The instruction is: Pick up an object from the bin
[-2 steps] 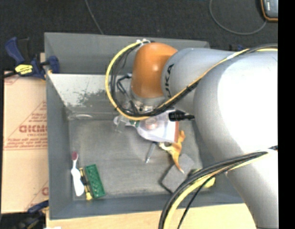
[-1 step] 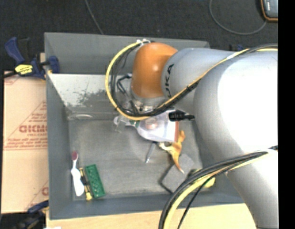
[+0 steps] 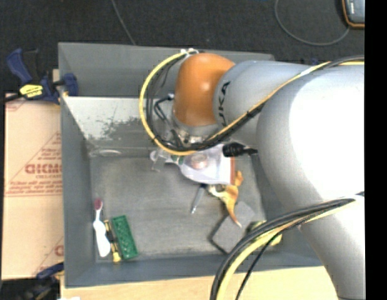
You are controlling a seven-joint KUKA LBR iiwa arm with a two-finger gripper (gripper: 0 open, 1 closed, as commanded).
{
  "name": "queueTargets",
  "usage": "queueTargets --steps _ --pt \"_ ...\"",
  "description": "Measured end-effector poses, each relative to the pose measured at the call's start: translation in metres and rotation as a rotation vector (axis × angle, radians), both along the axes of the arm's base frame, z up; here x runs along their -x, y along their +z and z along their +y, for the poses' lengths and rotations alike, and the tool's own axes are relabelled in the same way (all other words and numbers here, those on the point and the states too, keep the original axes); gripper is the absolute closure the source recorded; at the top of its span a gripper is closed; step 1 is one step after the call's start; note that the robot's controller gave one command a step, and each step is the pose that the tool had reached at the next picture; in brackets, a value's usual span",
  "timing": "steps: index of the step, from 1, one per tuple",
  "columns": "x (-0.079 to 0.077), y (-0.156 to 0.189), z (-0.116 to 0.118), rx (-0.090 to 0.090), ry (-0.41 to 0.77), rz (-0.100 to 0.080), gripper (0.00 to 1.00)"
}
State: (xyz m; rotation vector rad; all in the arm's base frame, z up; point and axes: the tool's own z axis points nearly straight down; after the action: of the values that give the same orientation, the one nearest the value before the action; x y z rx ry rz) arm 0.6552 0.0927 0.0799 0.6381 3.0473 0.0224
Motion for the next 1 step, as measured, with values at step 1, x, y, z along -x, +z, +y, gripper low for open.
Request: queueTargets --steps 1 --pt "0.0 0.0154 -0.0004 0.0 0.0 -0.001 1.0"
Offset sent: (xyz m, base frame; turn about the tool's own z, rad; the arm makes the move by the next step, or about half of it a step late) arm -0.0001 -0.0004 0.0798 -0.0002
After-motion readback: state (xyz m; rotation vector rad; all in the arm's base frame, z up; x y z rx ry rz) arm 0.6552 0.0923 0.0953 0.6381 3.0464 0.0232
